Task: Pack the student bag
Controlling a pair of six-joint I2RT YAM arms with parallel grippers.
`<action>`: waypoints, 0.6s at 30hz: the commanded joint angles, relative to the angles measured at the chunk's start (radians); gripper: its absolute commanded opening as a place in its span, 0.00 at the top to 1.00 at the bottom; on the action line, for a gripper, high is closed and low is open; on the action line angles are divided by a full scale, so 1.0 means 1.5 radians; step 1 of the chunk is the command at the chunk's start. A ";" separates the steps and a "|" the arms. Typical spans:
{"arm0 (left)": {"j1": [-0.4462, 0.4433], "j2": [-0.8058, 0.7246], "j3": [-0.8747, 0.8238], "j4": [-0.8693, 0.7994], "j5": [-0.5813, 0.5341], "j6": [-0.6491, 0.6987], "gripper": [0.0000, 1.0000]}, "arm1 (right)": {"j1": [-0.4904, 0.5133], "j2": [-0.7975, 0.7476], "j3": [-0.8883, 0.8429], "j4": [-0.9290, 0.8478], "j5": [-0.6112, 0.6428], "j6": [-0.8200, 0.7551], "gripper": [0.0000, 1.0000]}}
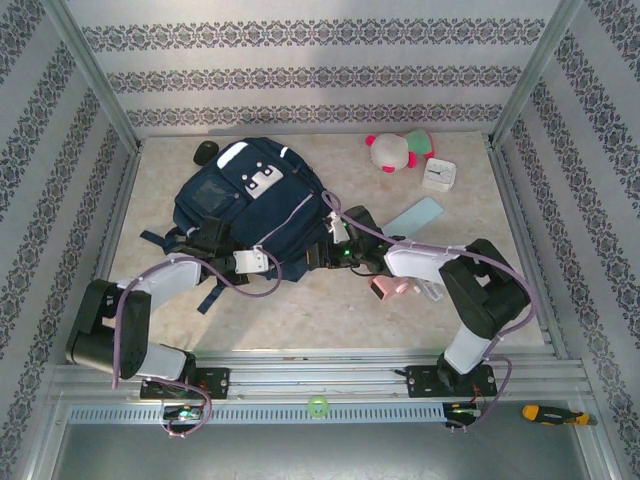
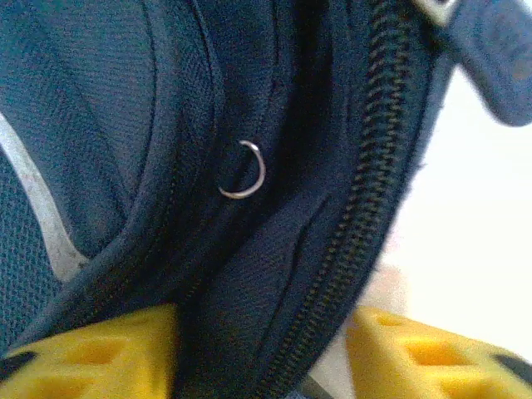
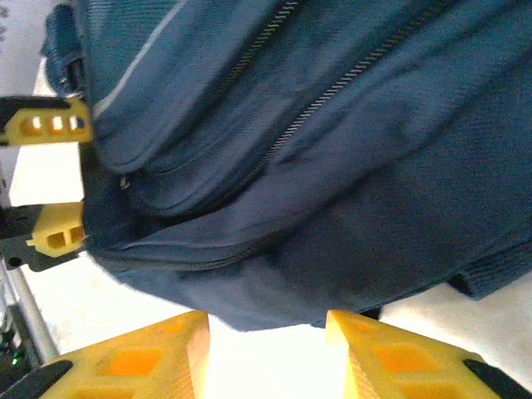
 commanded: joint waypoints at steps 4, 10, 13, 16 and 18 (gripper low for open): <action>0.002 0.018 0.028 0.023 0.011 -0.013 0.79 | -0.031 0.054 0.043 0.033 0.009 0.009 0.59; -0.050 -0.065 0.009 -0.026 0.097 -0.144 0.97 | -0.084 0.129 0.122 0.049 -0.009 -0.001 0.61; -0.080 -0.082 -0.016 0.008 0.113 -0.222 0.99 | -0.098 0.143 0.159 0.046 -0.024 -0.019 0.61; -0.104 -0.073 -0.020 0.035 0.125 -0.300 1.00 | -0.106 0.110 0.157 0.026 -0.014 -0.045 0.59; -0.110 -0.062 -0.029 0.068 0.135 -0.349 1.00 | -0.106 0.069 0.135 0.011 -0.002 -0.065 0.57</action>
